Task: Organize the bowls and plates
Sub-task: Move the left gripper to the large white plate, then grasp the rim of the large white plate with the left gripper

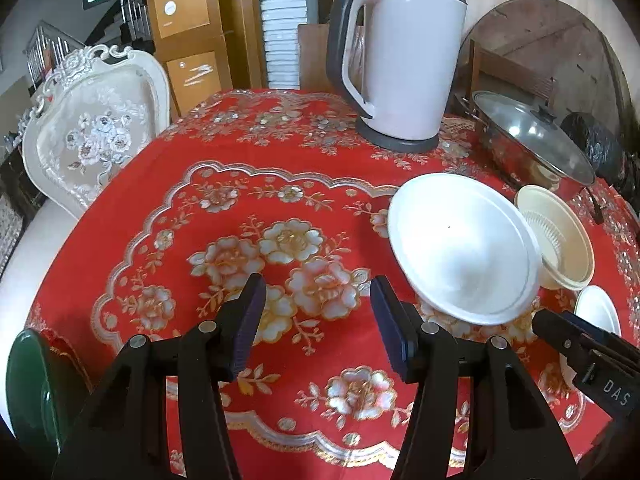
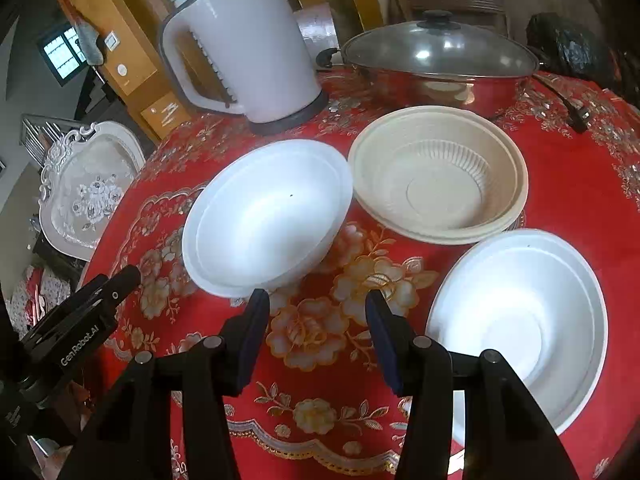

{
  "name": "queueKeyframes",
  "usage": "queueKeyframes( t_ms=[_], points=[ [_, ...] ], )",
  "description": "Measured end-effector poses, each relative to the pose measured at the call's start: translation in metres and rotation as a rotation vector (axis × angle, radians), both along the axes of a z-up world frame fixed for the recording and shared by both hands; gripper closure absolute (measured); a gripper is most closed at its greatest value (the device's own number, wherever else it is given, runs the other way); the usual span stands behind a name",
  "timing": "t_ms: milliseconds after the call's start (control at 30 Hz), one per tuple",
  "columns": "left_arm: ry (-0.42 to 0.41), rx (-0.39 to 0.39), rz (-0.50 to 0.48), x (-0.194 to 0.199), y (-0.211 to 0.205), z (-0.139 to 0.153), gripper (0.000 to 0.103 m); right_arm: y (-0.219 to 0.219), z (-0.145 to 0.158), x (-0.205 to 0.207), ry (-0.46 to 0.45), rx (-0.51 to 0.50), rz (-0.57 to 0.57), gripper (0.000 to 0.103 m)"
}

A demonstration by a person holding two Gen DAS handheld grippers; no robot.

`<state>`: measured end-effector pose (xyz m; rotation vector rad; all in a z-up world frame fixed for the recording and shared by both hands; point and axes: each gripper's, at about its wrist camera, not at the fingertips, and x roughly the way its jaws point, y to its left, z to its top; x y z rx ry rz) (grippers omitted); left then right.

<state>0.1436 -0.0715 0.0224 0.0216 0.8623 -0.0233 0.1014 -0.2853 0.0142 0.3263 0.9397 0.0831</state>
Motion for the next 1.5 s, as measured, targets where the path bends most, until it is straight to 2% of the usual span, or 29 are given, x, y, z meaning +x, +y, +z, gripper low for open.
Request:
queueKeyframes(
  t_ms=[300,433,667,933,1200,1267,1300,1333,1433,1500],
  points=[
    [0.026,-0.038,-0.018,0.032,-0.008,0.002,0.048,-0.012,0.003,0.008,0.010,0.024,-0.034,0.053],
    [0.058,-0.065,-0.026,0.047,-0.012,0.000,0.048,-0.016,0.003,0.014,0.018,0.081,-0.047,0.053],
    [0.095,-0.110,-0.065,0.060,-0.019,-0.001,0.048,-0.017,0.001,0.017,0.032,0.116,-0.051,0.053],
    [0.161,-0.089,-0.104,0.077,-0.032,-0.012,0.048,-0.023,-0.006,0.023,0.050,0.202,-0.066,0.050],
    [0.210,-0.064,-0.113,0.093,-0.043,-0.030,0.048,-0.011,-0.014,0.037,0.035,0.179,-0.044,0.050],
    [0.198,-0.069,-0.122,0.092,-0.044,-0.032,0.052,-0.010,-0.015,0.038,0.017,0.159,-0.037,0.054],
    [0.198,-0.066,-0.125,0.092,-0.045,-0.033,0.069,-0.010,-0.015,0.038,0.009,0.155,-0.032,0.059],
    [0.205,-0.058,-0.125,0.092,-0.045,-0.034,0.075,-0.009,-0.016,0.038,0.004,0.153,-0.015,0.070],
    [0.233,-0.077,-0.135,0.091,-0.045,-0.038,0.078,-0.004,-0.017,0.037,-0.001,0.133,0.019,0.077],
    [0.222,-0.062,-0.134,0.087,-0.045,-0.037,0.078,-0.001,-0.015,0.035,-0.015,0.113,0.032,0.080]
  ],
)
